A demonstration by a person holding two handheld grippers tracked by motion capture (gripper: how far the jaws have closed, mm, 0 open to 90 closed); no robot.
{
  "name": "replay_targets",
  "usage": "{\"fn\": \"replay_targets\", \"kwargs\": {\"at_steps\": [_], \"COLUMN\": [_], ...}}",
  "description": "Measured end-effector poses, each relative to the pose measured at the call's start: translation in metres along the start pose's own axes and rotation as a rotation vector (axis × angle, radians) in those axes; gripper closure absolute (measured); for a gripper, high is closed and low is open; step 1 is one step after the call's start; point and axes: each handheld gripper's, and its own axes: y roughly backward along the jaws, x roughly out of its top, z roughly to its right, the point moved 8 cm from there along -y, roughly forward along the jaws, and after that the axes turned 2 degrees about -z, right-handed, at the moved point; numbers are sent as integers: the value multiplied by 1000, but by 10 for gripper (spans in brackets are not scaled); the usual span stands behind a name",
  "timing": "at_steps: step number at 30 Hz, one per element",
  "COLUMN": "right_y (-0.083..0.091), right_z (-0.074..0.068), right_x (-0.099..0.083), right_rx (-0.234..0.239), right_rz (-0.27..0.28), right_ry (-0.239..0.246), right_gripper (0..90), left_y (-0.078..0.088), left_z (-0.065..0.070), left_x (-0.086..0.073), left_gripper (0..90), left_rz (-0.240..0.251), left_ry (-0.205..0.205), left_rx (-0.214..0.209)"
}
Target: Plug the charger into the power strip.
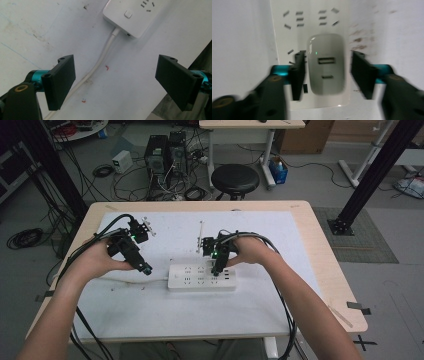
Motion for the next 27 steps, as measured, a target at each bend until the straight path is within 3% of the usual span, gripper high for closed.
{"fn": "replay_targets", "kwargs": {"at_steps": [3, 6, 8, 9, 11, 12, 13, 16, 19, 21, 27], "right_y": [22, 45, 60, 67, 81, 81, 94, 104, 107, 109, 110], "right_z": [4, 15, 25, 31, 37, 37, 39, 37, 33, 31, 28], "right_x": [-11, -34, -57, -70, -96, -96, -123, -151, -172, -183, -205], "right_rx": [-8, -74, -129, -151, -174, -174, -184, -206, -212, -228, -219], "right_rz": [79, 154, 194, 207, 264, 264, 314, 335, 315, 305, 240], "right_ry": [-81, -192, -349, -453, -639, -639, -824, -977, -1052, -1082, -1114], "right_gripper": [254, 218, 218, 217, 217, 217, 208, 203, 203, 203, 203], "left_y": [-1, -2, -2, -3, -3, -3, -4, -3, -2, -1, -2], "left_z": [-2, -3, -6, -6, -11, -11, -16, -24, -33, -36, -39], "left_x": [0, 1, 1, 2, 2, 2, 1, 1, 0, -1, -2], "left_gripper": [165, 165, 165, 165, 165, 164, 130, 125, 125, 125, 125], "left_rz": [0, 24, 49, 71, 78, 78, 94, 109, 114, 109, 101], "left_ry": [-4, 4, 19, 42, 49, 49, 69, 110, 158, 168, 185], "left_rx": [5, 7, 11, 10, 11, 11, 29, 55, 87, 102, 103]}}
